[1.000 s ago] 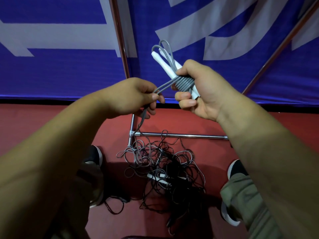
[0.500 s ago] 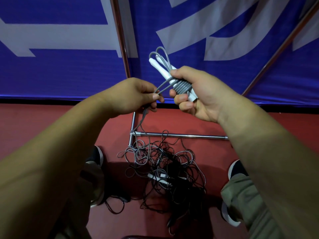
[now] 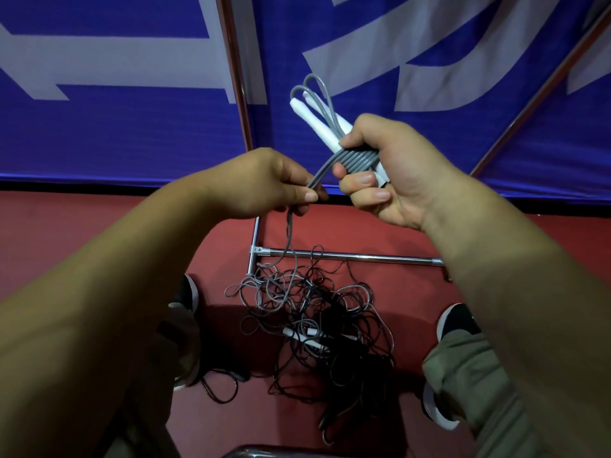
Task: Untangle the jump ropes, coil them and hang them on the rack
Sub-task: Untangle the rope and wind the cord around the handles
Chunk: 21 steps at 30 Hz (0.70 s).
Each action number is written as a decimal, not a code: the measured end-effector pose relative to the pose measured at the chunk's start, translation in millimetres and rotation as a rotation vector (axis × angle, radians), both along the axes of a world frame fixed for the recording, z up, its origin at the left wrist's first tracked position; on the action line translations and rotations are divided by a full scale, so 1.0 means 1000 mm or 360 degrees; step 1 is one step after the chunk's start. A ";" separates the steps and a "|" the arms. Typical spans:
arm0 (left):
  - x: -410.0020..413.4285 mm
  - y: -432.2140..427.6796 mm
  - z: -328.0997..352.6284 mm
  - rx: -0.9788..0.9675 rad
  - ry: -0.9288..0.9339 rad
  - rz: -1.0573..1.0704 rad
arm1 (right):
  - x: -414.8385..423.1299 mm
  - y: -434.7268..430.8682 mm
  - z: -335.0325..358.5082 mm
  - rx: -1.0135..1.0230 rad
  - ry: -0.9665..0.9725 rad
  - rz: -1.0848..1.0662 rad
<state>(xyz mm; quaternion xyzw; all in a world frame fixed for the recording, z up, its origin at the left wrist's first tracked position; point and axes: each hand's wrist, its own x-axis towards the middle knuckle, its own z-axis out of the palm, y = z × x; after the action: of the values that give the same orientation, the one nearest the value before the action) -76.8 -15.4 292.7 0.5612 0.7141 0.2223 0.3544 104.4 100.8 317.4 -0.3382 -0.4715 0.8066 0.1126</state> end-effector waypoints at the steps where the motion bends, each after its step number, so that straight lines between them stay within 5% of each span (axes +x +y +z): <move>1: 0.001 0.000 0.000 0.0010 0.0020 -0.0009 | -0.001 -0.001 0.000 0.0005 -0.0006 0.0020; 6: -0.005 0.005 -0.006 0.0125 0.0181 0.0044 | 0.003 -0.006 0.005 -0.0032 -0.0025 0.0298; 15: -0.033 0.001 0.006 0.0377 -0.0331 -0.0087 | 0.008 -0.023 -0.001 0.0013 -0.0250 0.1012; 21: -0.015 -0.002 0.026 0.0376 -0.0219 -0.0138 | 0.001 -0.024 -0.015 0.0150 -0.0481 0.1100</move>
<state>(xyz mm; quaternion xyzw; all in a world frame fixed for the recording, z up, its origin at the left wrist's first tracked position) -91.4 -17.4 318.3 0.6128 0.6322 0.3272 0.3432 105.9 76.5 302.4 -0.2688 -0.6056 0.7155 -0.2215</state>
